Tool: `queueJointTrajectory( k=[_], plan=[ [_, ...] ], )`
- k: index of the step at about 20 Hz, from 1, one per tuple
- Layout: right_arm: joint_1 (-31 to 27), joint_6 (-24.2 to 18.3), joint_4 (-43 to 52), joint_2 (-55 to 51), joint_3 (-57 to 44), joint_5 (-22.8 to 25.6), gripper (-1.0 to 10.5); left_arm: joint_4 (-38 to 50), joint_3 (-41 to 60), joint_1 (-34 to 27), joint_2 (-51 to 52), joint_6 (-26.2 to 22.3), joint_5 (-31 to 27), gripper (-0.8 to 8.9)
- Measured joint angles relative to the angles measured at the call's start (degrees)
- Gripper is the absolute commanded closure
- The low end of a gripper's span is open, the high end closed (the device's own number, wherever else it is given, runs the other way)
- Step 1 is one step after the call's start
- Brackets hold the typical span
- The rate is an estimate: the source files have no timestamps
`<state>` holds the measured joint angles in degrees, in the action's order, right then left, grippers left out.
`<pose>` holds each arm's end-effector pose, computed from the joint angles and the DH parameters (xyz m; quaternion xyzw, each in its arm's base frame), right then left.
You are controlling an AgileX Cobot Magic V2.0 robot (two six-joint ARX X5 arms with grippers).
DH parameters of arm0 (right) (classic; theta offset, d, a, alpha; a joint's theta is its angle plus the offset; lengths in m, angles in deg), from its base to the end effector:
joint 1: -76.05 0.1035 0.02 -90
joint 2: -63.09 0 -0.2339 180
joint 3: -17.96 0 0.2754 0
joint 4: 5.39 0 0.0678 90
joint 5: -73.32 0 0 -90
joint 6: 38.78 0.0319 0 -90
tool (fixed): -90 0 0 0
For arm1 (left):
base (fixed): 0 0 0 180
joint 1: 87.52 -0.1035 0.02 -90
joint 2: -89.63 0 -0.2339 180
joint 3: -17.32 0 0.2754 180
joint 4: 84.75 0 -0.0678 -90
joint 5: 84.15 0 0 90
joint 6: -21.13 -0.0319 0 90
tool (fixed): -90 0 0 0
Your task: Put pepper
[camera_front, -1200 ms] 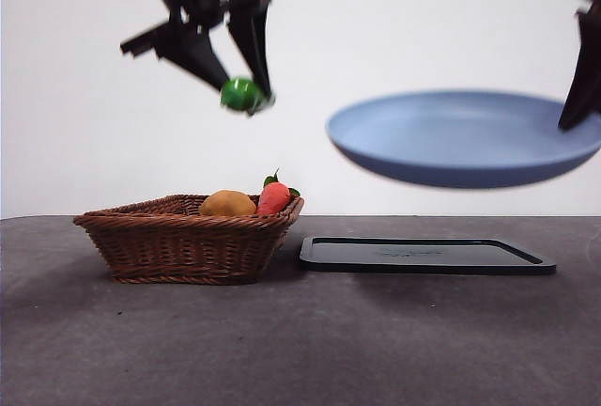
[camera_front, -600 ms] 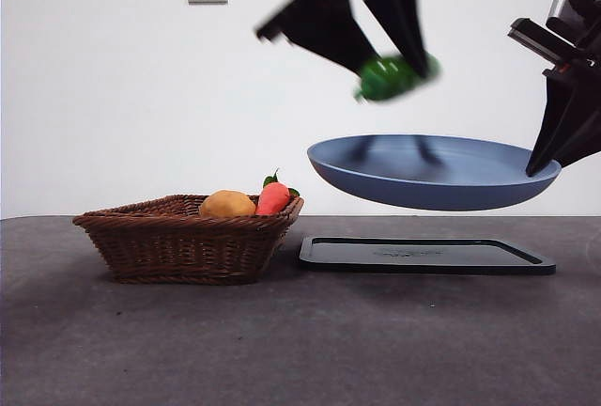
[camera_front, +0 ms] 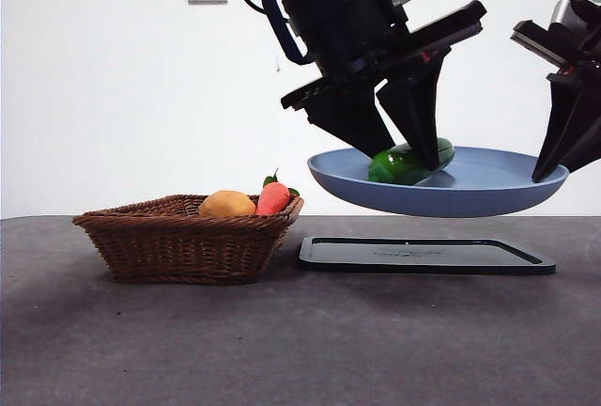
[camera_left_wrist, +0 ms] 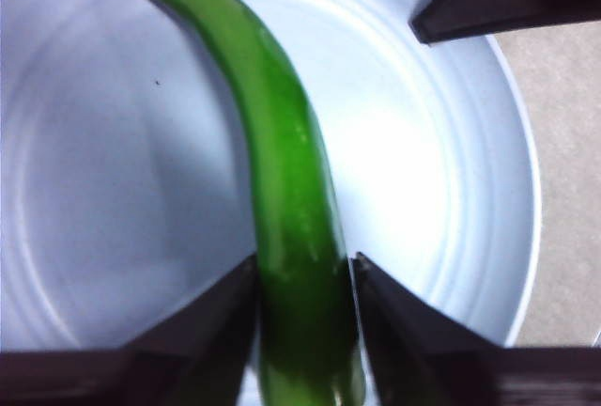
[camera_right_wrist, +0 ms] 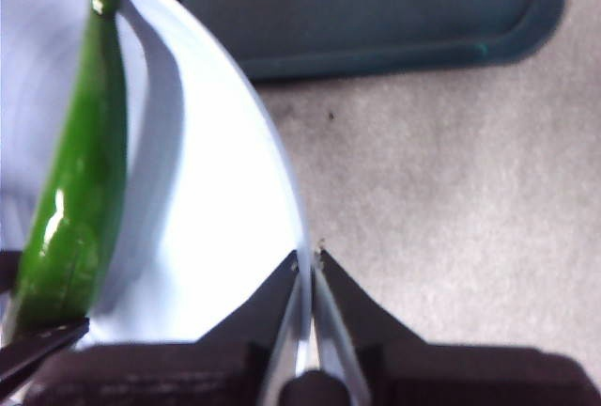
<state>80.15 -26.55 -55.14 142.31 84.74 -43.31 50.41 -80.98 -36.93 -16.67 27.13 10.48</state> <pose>0.2884 0.0350 0.1888 0.1883 0.5278 0.1716 0.8103 0.2637 -0.3250 0.2103 0.1319 0.4308 -0.3930 0.8016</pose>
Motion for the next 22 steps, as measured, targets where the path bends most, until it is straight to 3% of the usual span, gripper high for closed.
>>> queueJointTrajectory(
  k=[10,18,22],
  plan=[
    [0.0,1.8,-2.7,0.0,0.0,0.0,9.4,-3.1,0.0,0.0,1.1,0.0,3.7,5.6],
    [0.0,7.5,-1.0,0.1,0.2,1.7,9.4,-8.2,0.0,-1.1,15.5,-1.3,3.9,5.6],
    [-0.5,9.5,-0.9,4.7,5.7,3.2,9.4,-11.4,0.0,-2.3,24.9,-3.0,3.4,5.6]
  ],
)
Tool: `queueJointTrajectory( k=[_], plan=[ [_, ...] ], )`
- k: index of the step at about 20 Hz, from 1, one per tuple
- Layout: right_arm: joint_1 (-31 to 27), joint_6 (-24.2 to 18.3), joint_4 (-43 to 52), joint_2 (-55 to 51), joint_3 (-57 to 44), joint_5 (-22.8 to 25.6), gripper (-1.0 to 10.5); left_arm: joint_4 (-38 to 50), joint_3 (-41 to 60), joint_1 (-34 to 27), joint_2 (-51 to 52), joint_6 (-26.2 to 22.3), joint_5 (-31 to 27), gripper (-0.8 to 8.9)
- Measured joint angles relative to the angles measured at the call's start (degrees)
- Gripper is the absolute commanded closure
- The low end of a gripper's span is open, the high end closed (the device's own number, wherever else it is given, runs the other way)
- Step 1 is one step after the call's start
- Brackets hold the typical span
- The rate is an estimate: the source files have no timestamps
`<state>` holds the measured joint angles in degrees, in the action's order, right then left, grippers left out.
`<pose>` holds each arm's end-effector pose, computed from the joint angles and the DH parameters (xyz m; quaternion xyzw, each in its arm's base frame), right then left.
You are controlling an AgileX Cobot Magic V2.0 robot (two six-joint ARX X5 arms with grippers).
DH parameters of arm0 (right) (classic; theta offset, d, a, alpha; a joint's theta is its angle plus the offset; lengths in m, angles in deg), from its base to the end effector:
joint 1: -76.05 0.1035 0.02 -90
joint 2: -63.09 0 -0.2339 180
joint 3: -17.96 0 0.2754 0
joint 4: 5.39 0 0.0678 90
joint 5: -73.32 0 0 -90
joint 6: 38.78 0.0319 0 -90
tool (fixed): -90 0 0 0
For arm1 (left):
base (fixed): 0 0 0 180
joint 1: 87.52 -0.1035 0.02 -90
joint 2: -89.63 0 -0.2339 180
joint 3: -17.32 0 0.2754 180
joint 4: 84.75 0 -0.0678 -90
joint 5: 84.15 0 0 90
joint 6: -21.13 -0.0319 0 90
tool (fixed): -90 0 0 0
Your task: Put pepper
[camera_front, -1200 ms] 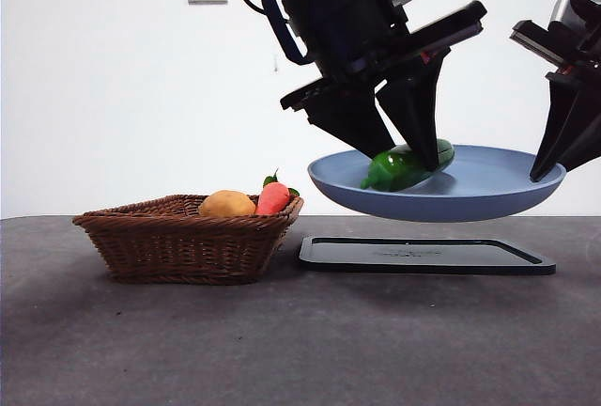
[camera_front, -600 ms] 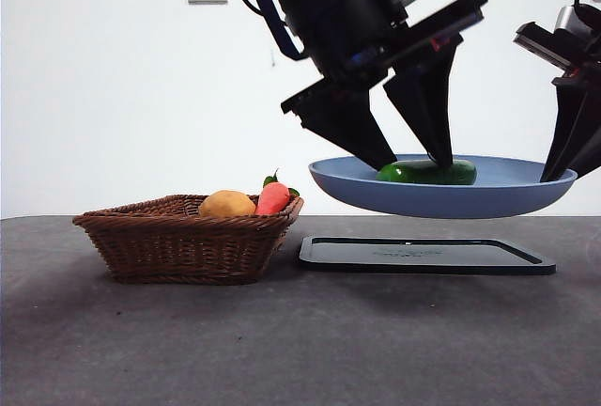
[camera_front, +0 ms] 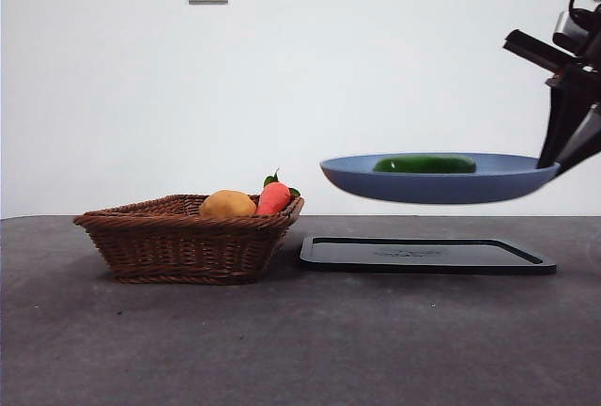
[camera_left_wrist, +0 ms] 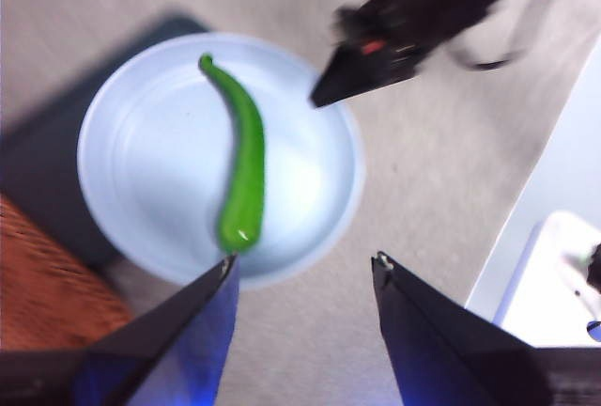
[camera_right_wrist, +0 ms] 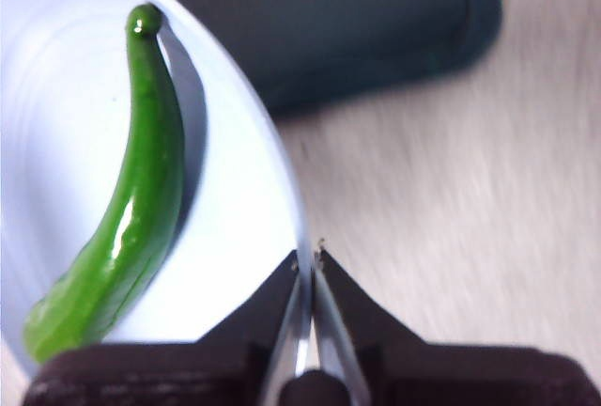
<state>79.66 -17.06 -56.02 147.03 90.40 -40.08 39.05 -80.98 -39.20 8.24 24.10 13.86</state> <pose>0.3091 0.0322 0.1954 0.2440 0.5369 0.1007 0.8013 0.2131 -0.2460 0.3519 0.0943 0.3270 -0.4362 0.8330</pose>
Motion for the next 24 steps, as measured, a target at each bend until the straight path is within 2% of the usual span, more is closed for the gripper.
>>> queueJointTrajectory(
  k=[3,10,15,22,24],
  plan=[
    [-0.5,0.7,0.0,6.3,6.2,0.0,9.4,-2.7,0.0,-0.7,6.8,-0.8,-1.8,5.6],
    [-2.1,1.3,1.1,22.8,18.4,0.0,9.4,-4.8,0.0,-0.9,17.8,-1.0,-2.1,5.6],
    [-2.4,1.5,6.1,27.9,20.3,0.0,9.4,-6.7,0.0,-0.9,19.5,-1.0,-2.4,5.6],
    [-2.6,1.4,6.8,31.2,20.7,1.0,9.4,-7.4,0.0,-0.9,19.5,-1.0,-2.5,5.6],
    [-2.6,1.2,6.8,31.2,20.7,0.9,8.7,-7.4,0.0,-0.9,19.5,-1.0,-3.2,5.6]
  ],
)
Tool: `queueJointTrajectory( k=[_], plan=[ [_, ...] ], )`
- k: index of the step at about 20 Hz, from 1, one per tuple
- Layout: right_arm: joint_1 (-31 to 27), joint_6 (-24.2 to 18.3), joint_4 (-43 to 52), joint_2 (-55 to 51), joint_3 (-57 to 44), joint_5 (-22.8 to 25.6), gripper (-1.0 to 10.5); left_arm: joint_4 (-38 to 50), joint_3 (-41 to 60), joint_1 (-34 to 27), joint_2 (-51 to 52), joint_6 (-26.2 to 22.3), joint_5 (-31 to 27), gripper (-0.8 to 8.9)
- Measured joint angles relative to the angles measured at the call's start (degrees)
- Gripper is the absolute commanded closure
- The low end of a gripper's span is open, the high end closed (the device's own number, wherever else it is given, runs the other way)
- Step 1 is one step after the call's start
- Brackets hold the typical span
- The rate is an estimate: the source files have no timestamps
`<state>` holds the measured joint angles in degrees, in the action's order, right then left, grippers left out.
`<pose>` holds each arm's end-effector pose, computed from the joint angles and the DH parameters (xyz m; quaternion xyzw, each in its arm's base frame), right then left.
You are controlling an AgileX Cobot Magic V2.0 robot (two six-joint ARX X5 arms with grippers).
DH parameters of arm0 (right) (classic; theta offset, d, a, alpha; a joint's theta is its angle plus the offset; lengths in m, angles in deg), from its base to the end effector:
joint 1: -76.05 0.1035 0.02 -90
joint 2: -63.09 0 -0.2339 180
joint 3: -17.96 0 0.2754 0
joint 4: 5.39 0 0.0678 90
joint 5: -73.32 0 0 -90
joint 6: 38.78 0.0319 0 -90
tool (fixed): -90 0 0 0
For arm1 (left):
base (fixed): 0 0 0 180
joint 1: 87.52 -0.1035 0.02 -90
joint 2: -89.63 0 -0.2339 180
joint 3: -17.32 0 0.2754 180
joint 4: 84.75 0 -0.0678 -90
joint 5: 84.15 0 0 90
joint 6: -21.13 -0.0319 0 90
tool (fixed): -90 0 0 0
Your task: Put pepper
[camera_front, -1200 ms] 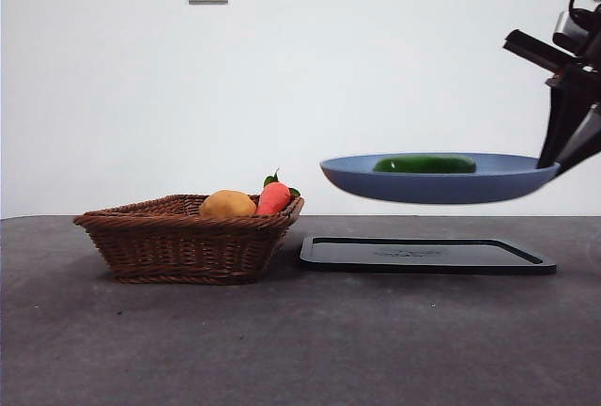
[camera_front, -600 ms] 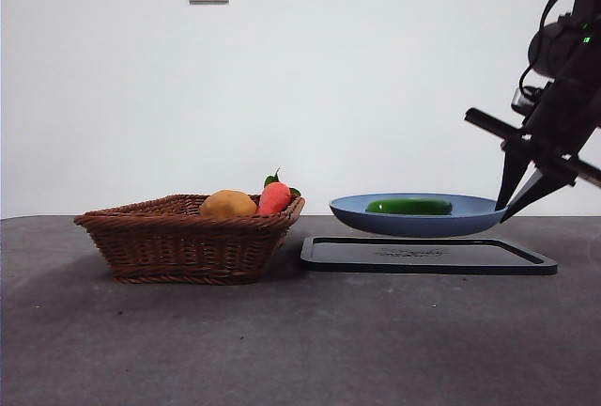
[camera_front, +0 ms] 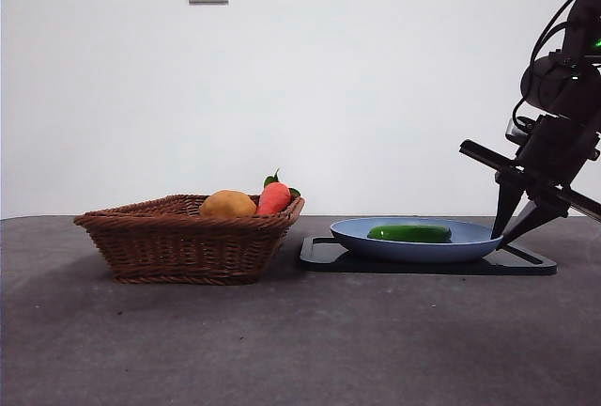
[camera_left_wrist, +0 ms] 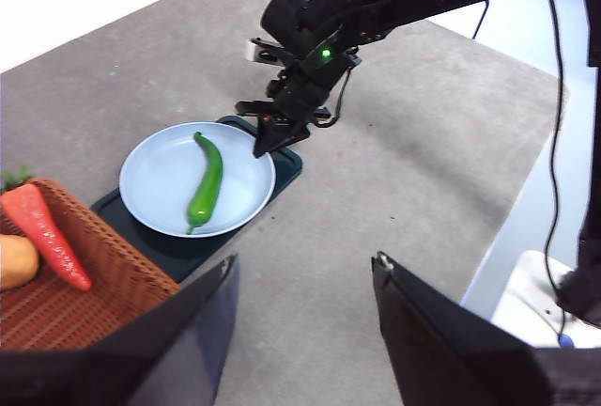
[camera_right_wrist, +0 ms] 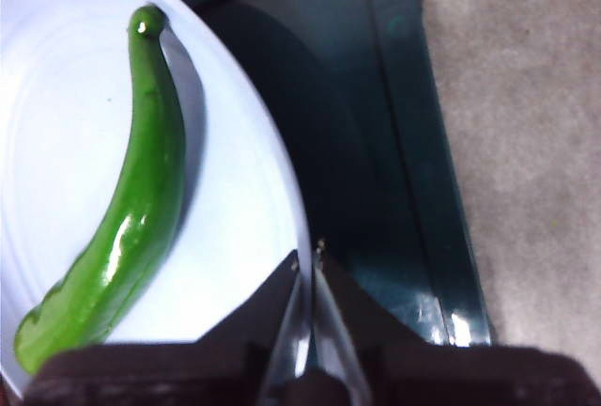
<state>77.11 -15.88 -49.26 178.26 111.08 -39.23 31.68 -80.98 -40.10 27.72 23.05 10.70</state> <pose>0.4141 0.0199 0.1230 0.2625 0.5580 0.0621 0.7848 0.1470 -0.1639 0.4277 0.0707 0.2261 -0.4244 0.8739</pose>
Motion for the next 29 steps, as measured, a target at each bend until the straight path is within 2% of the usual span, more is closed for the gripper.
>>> queueJointTrajectory(
  k=[2,7,10,16,22,24,27,28,29],
  plan=[
    [0.0,-0.7,-0.8,0.0,0.0,0.0,7.9,0.0,0.0,0.0,0.0,0.0,-1.4,5.6],
    [0.0,-3.3,-3.7,-3.3,0.0,0.5,7.8,-1.0,0.0,0.0,0.0,0.0,-3.2,5.6],
    [0.0,-6.8,-7.7,-13.0,0.0,0.5,7.8,-1.4,0.0,0.0,0.0,0.0,-4.7,5.6],
    [3.5,-16.3,-26.1,-35.0,0.1,0.3,7.8,-2.2,0.0,0.0,-0.5,0.0,-4.7,5.6],
    [10.0,-19.5,-40.6,-53.1,0.1,0.2,7.8,-4.0,0.0,0.0,-0.5,0.0,-4.7,5.64],
    [12.1,-19.8,-45.0,-56.3,0.1,0.2,7.9,-4.5,0.0,0.0,-0.5,0.0,-4.7,6.0],
    [14.0,-20.7,-46.5,-59.0,0.1,0.1,9.5,-4.9,0.0,0.0,-0.5,0.0,-4.7,7.26],
    [14.4,-21.5,-46.5,-59.5,0.1,0.1,9.4,-5.2,0.0,0.0,-0.5,0.0,-4.7,7.85],
    [14.6,-22.1,-46.5,-59.8,0.1,0.1,9.4,-5.6,0.0,0.0,-0.5,0.0,-4.7,8.05]
  ],
)
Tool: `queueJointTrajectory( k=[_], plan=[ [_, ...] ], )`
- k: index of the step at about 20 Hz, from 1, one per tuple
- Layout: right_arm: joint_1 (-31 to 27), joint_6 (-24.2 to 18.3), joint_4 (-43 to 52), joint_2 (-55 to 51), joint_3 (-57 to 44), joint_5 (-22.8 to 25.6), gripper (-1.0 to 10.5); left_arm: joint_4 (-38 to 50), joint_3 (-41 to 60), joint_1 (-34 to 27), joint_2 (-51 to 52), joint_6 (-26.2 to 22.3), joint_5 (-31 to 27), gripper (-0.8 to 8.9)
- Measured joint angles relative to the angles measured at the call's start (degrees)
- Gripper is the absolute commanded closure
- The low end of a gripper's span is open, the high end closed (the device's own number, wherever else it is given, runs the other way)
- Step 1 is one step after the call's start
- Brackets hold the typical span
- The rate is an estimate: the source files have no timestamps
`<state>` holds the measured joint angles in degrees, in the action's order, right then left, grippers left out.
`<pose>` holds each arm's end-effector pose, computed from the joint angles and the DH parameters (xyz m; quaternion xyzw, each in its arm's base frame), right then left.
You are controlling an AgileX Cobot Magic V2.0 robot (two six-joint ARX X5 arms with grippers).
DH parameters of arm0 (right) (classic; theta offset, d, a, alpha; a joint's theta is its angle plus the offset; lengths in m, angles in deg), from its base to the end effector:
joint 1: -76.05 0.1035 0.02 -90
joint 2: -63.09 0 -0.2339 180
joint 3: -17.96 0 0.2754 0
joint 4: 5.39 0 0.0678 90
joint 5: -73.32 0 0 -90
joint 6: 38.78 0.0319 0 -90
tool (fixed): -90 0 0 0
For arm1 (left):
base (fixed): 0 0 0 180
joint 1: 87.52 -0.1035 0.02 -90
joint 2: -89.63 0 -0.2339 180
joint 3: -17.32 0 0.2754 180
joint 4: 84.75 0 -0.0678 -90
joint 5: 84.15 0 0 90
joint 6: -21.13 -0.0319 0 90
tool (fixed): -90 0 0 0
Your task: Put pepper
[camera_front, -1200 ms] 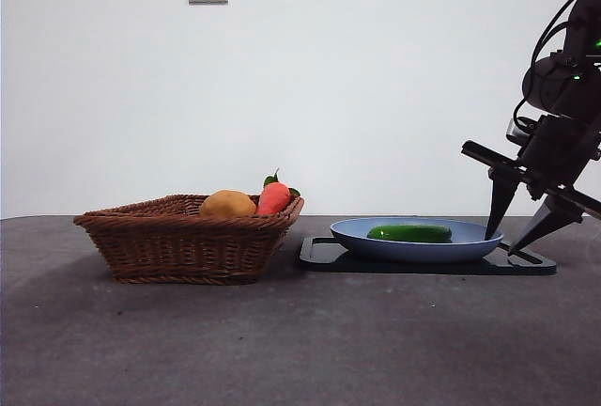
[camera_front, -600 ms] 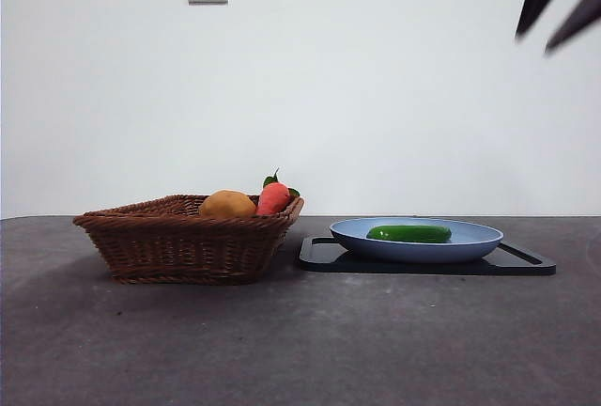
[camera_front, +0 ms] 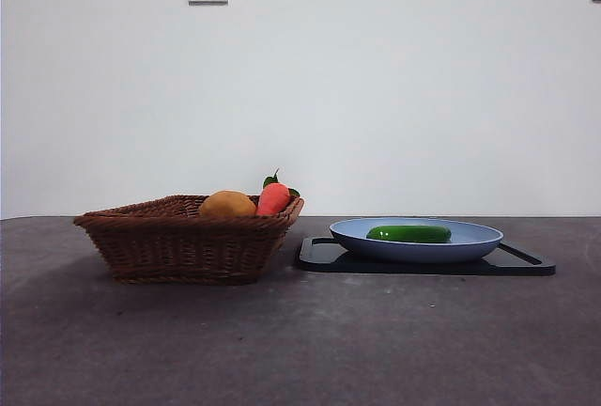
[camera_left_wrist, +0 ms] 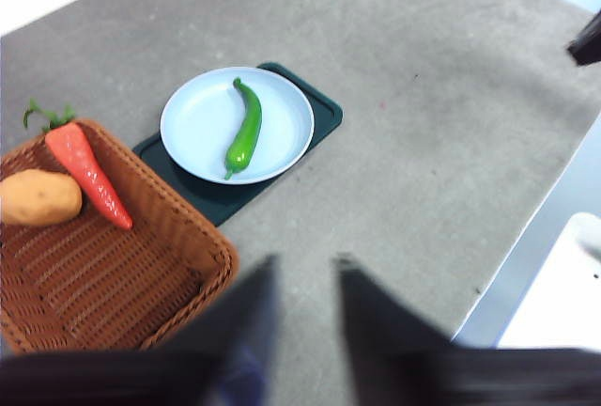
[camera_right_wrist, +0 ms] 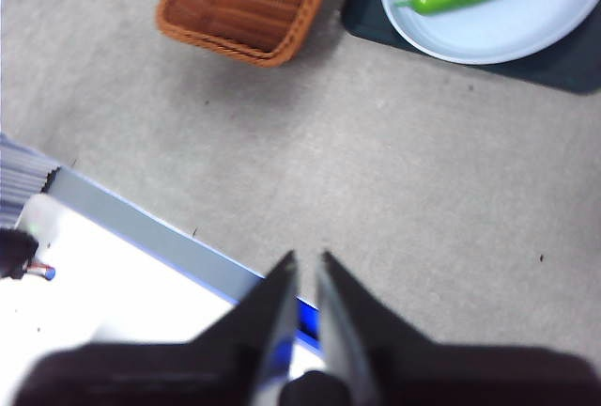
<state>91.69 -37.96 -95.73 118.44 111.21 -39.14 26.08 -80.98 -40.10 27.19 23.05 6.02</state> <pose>0.1543 0.0558 0.3880 0.0323 0.4431 0.2896 0.8478 0.1476 -0.1608 0.4174 0.1002 0.2690 -0.3821 0.8784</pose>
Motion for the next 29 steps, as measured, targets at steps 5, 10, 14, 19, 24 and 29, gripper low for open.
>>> queueJointTrajectory(
  k=[5,10,14,19,24,29],
  plan=[
    [0.1,0.4,0.0,0.1,0.0,0.0,9.4,-0.2,0.0,0.0,0.0,0.0,0.0,8.06],
    [0.1,1.4,0.0,0.1,0.0,0.1,9.4,1.9,0.0,0.0,0.0,0.0,0.0,8.06],
    [0.1,1.5,0.0,0.1,0.0,0.1,9.4,2.2,0.0,0.0,0.0,0.0,0.0,8.06],
    [0.1,1.5,0.0,0.1,0.0,0.1,9.4,2.8,0.0,-1.5,0.3,-1.6,-3.2,8.06],
    [0.1,1.5,0.0,0.0,0.0,0.1,9.4,13.3,0.1,-16.7,8.3,-7.1,-4.5,8.06],
    [0.1,1.5,0.0,0.0,0.0,0.1,9.4,24.6,7.6,-31.9,19.6,-11.0,-4.5,8.05]
  ],
)
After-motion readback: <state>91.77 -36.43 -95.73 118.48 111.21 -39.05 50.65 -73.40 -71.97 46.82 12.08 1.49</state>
